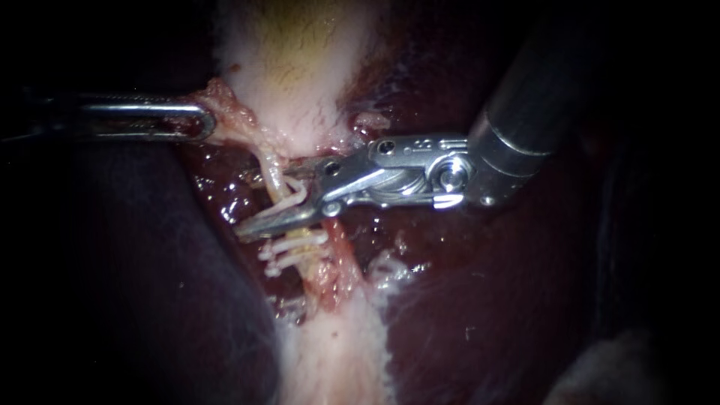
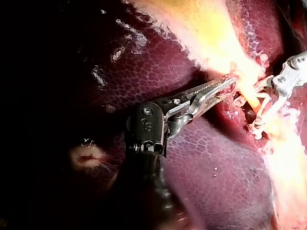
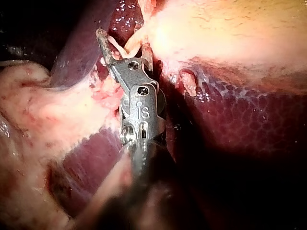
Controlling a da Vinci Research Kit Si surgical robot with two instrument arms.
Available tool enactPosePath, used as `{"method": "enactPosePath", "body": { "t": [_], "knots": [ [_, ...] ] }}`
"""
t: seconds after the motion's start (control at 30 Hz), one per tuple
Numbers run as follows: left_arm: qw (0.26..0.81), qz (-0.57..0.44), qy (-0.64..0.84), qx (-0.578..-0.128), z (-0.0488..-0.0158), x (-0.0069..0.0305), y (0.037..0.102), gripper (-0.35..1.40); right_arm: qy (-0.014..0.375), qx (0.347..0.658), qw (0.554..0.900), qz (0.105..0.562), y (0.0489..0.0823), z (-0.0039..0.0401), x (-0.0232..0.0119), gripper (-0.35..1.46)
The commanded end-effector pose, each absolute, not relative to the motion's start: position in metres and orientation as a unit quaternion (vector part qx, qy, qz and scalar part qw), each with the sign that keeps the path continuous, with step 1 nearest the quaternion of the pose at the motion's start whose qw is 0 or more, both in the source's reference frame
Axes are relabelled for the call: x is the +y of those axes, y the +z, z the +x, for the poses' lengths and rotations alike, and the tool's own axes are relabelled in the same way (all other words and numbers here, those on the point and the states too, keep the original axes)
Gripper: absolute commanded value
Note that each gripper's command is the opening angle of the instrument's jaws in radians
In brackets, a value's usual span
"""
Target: Clipping third clip left tube
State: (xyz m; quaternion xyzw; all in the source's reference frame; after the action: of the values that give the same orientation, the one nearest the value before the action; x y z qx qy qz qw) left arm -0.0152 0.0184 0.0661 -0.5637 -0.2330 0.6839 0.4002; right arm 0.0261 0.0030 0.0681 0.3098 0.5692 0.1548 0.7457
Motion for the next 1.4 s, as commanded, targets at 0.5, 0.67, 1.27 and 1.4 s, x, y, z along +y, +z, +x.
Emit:
{"method": "enactPosePath", "body": {
  "t": [0.5,0.67,1.27,1.4],
  "knots": [
    [0.400,-0.564,0.684,-0.233,-0.0151,0.0184,0.0661,-0.35,0.151,0.585,0.730,0.320,0.0649,0.0262,0.0029,0.44],
    [0.400,-0.564,0.684,-0.233,-0.0151,0.0184,0.0662,-0.35,0.158,0.583,0.728,0.325,0.0650,0.0260,0.0030,0.39],
    [0.400,-0.564,0.684,-0.233,-0.0151,0.0184,0.0662,-0.35,0.167,0.579,0.726,0.331,0.0652,0.0258,0.0031,0.11],
    [0.400,-0.564,0.684,-0.233,-0.0151,0.0184,0.0662,-0.35,0.170,0.579,0.727,0.328,0.0652,0.0256,0.0031,-0.01]
  ]
}}
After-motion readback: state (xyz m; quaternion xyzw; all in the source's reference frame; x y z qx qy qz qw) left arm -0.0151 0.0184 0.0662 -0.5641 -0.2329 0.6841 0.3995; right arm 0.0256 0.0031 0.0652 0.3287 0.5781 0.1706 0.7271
